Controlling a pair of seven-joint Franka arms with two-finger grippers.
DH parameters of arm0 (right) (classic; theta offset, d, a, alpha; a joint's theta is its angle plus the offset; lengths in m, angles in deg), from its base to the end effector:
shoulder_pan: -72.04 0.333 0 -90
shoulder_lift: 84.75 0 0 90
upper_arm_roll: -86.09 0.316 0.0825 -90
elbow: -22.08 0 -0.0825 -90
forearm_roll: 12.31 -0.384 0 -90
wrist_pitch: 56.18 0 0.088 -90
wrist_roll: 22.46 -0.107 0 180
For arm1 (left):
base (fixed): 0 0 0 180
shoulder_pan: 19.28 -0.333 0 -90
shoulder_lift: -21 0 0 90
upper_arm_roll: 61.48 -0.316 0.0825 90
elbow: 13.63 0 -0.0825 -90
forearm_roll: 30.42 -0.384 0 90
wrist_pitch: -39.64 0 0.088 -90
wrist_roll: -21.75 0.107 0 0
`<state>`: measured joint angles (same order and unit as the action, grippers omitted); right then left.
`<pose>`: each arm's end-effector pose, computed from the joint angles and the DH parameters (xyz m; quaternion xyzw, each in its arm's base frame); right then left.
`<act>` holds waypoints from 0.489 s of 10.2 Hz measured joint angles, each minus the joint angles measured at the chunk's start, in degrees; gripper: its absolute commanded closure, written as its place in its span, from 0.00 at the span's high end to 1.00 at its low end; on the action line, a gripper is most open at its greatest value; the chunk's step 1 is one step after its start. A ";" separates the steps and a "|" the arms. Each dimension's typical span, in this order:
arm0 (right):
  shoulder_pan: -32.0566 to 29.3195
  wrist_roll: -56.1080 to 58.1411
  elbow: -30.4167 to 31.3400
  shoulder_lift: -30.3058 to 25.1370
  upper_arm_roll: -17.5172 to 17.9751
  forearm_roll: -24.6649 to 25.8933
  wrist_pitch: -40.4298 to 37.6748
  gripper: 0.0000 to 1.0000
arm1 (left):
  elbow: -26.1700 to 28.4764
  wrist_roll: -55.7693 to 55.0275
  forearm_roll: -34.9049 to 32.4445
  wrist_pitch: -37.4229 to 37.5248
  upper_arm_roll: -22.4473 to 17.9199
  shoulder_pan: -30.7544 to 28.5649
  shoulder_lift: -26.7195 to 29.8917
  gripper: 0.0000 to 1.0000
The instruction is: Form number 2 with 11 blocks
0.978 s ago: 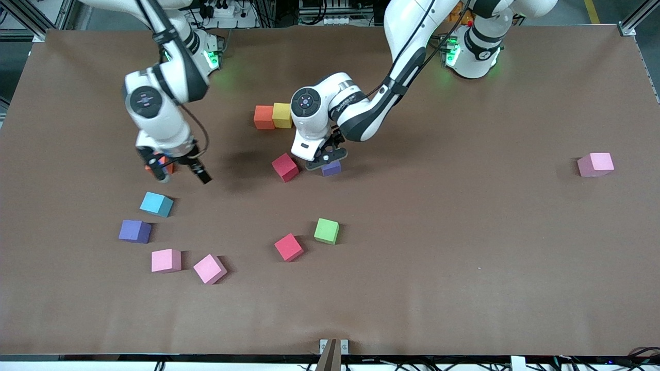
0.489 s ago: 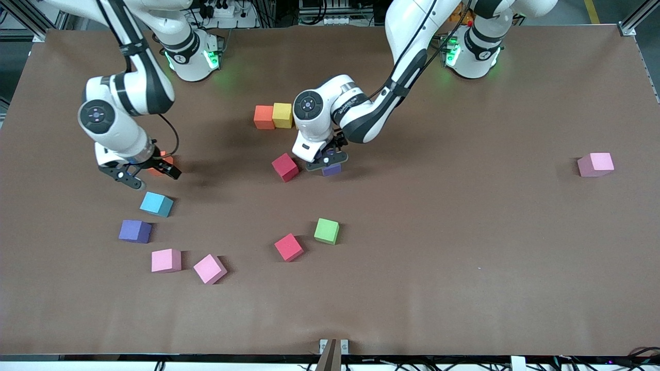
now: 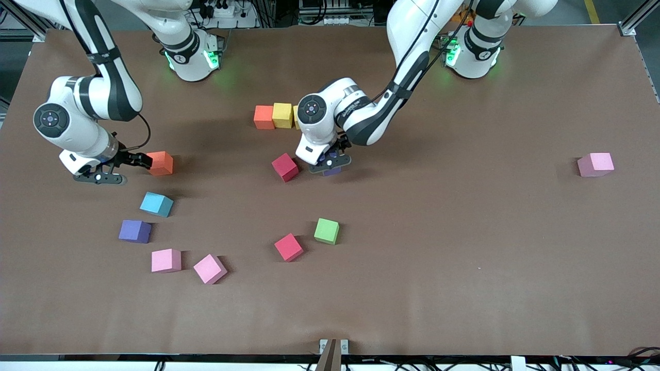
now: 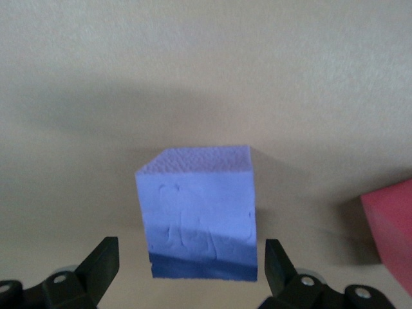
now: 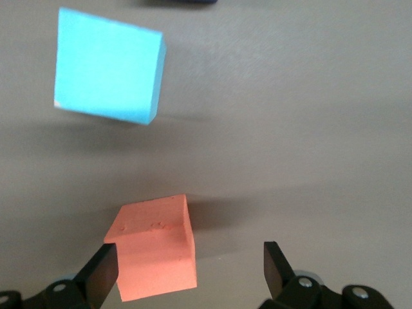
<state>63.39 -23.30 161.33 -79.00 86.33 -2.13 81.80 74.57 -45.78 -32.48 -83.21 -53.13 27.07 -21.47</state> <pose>0.4706 -0.0707 0.2550 0.9966 -0.0110 -0.0645 0.0509 0.4128 -0.5562 0.2089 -0.9905 -0.1164 0.0624 0.0390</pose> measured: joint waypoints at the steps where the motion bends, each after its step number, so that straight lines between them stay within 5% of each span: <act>1: 0.56 0.19 1.40 0.54 0.27 -0.07 1.68 1.00 | -0.09 0.37 -0.03 -0.51 -0.06 -0.48 0.08 1.00; 5: 3.09 0.19 3.45 1.72 0.78 -0.37 4.06 1.00 | 0.13 1.35 -0.03 -0.95 -0.06 -0.96 0.10 1.00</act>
<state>66.47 -23.11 164.78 -77.28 87.12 -2.50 85.86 74.69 -44.43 -32.52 -84.16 -53.18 26.11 -21.37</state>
